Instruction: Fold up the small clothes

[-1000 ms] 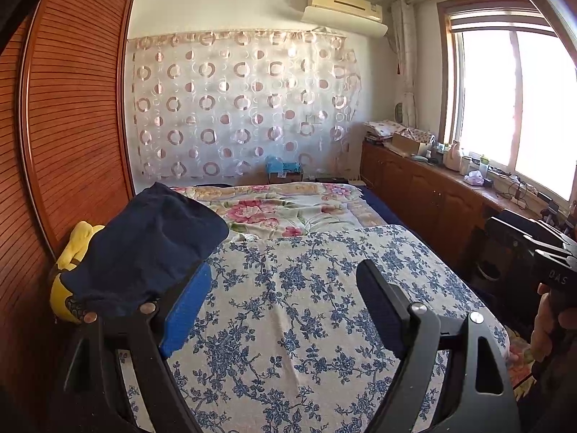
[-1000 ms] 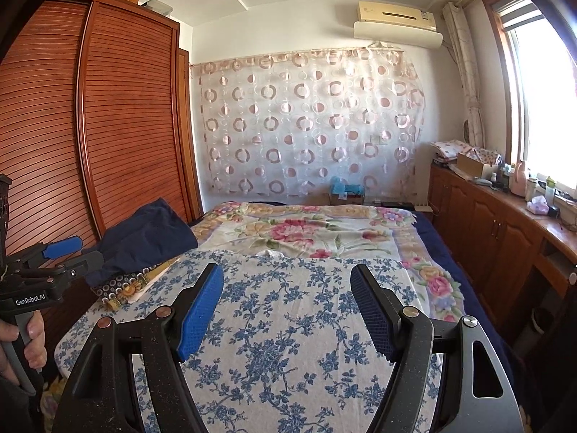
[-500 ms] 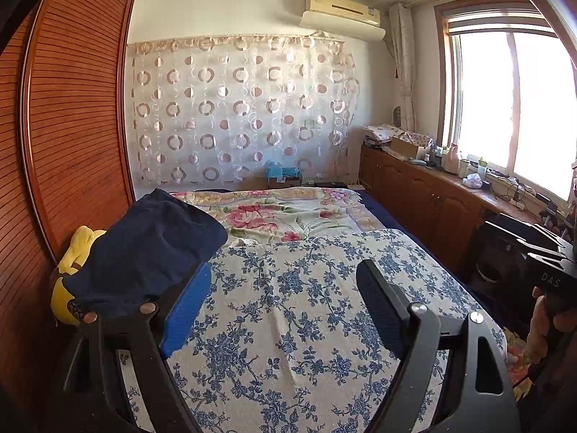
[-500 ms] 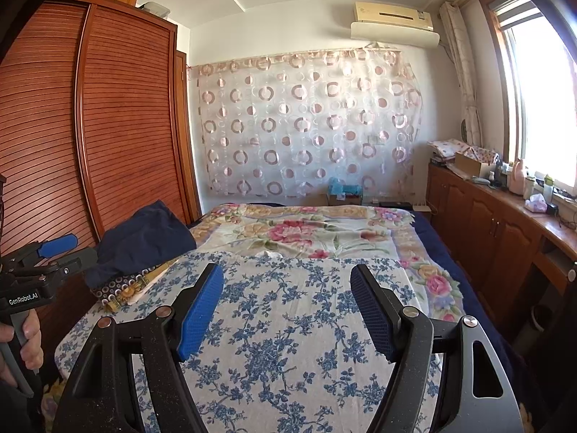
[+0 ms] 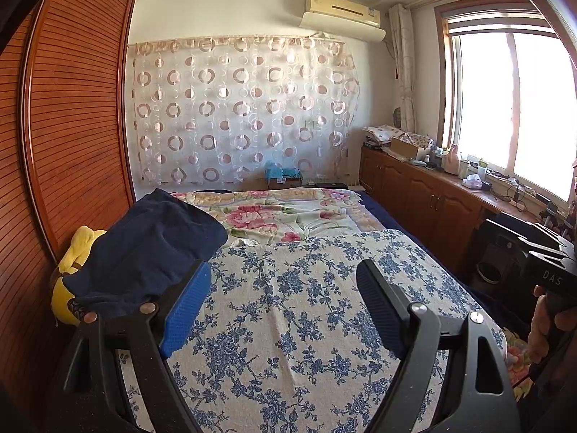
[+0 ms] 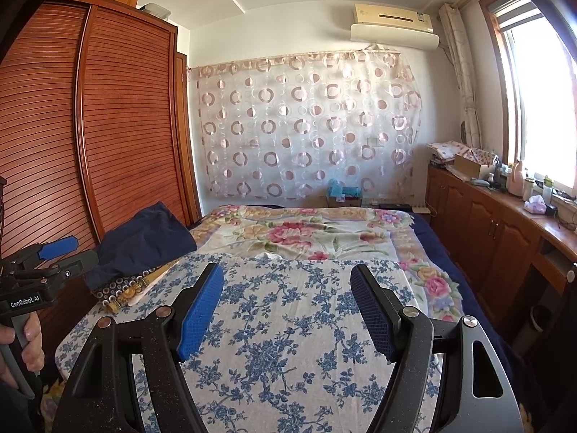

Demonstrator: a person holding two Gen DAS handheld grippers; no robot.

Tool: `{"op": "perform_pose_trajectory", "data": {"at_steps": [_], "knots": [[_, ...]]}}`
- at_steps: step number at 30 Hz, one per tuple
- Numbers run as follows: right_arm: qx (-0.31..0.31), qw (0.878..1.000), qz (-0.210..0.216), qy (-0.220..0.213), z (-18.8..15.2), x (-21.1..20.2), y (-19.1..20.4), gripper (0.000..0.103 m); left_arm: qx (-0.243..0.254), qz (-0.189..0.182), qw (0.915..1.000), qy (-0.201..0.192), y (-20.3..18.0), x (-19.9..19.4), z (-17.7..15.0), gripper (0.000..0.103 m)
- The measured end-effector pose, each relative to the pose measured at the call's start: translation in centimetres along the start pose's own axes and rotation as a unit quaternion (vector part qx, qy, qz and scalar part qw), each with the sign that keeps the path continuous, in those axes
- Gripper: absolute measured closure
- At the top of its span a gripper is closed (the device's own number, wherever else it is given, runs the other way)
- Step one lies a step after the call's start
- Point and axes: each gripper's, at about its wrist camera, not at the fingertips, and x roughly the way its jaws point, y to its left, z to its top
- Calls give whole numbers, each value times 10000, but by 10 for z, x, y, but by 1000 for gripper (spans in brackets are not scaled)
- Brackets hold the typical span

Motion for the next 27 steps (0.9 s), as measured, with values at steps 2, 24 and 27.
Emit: {"op": "perform_pose_trajectory", "data": {"at_steps": [2, 24, 27], "knots": [[0, 10000, 3, -3, 0, 0, -1, 28, 3, -3, 10000, 5, 0, 0, 0, 20], [-8, 10000, 15, -41, -2, 0, -4, 28, 13, 0, 10000, -18, 1, -1, 1, 20], [-8, 10000, 17, -43, -2, 0, -4, 28, 10, -1, 10000, -19, 1, -1, 1, 20]]}}
